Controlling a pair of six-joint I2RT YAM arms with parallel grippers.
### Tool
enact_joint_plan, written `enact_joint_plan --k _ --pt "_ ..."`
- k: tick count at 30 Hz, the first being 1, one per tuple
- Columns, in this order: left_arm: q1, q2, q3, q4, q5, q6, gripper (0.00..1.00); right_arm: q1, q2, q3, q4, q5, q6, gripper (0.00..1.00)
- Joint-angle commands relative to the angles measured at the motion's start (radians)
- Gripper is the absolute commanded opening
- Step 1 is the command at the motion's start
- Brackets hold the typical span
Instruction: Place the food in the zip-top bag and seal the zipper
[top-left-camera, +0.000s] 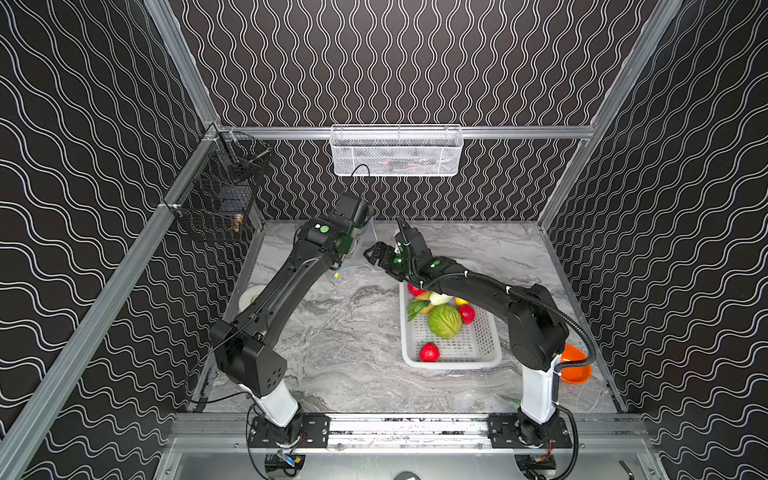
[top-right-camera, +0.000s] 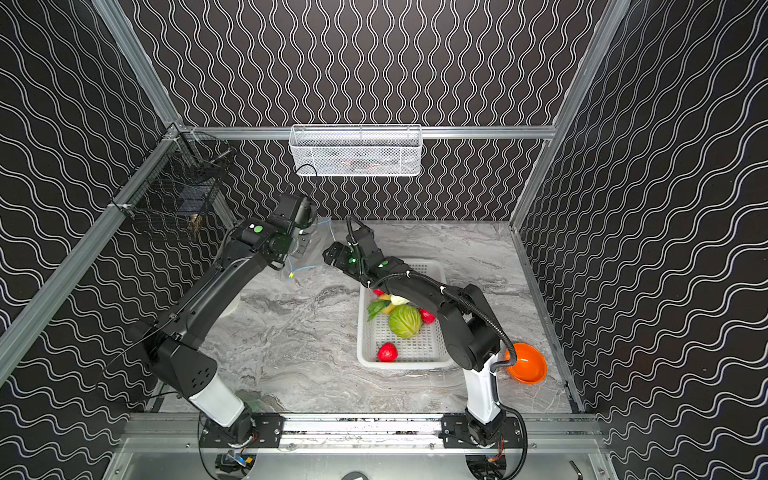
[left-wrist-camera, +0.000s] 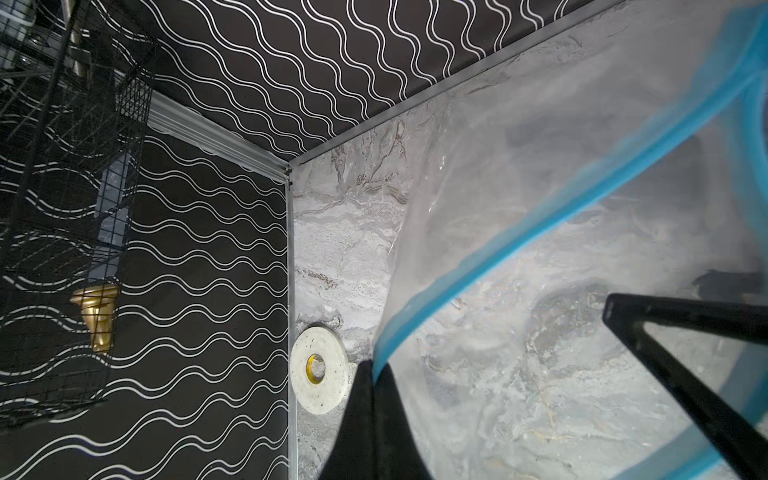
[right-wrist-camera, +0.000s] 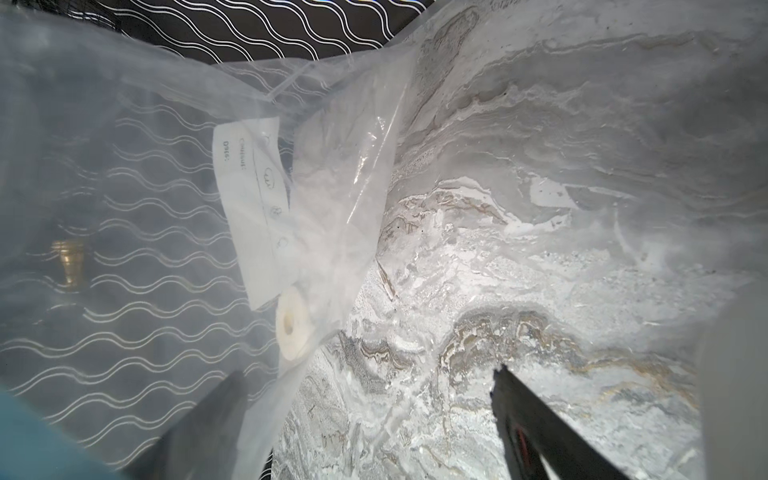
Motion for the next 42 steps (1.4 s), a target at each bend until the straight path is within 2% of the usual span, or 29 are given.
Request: enact_joint_plan --k 1,15,19,25,32,42 --pt "-0.009 0.005 0.001 0.026 -0.033 -0.019 0.00 0.001 -0.019 0.018 -0.035 0.001 0.023 0.94" --pt "-0.030 0.044 0.026 -0.002 -0.020 -0.026 0.00 0.000 -0.137 -0.049 0.039 -0.039 0.042 0.94" --pt "-0.030 0.042 0.027 0.001 -0.034 -0.025 0.00 -0.002 -0.221 -0.112 0.022 0.017 0.028 0.93" --pt "-0.029 0.041 0.024 0.004 -0.033 -0.026 0.00 -0.009 -0.360 -0.222 -0.035 0.166 -0.002 0.93" --pt "-0.030 0.033 0.006 0.009 -0.020 -0.026 0.00 -0.027 -0.400 -0.244 -0.211 0.321 -0.041 0.95" --pt "-0.030 0.039 -0.004 0.012 -0.006 -0.034 0.00 -0.094 -0.420 -0.305 -0.301 0.344 -0.043 0.97"
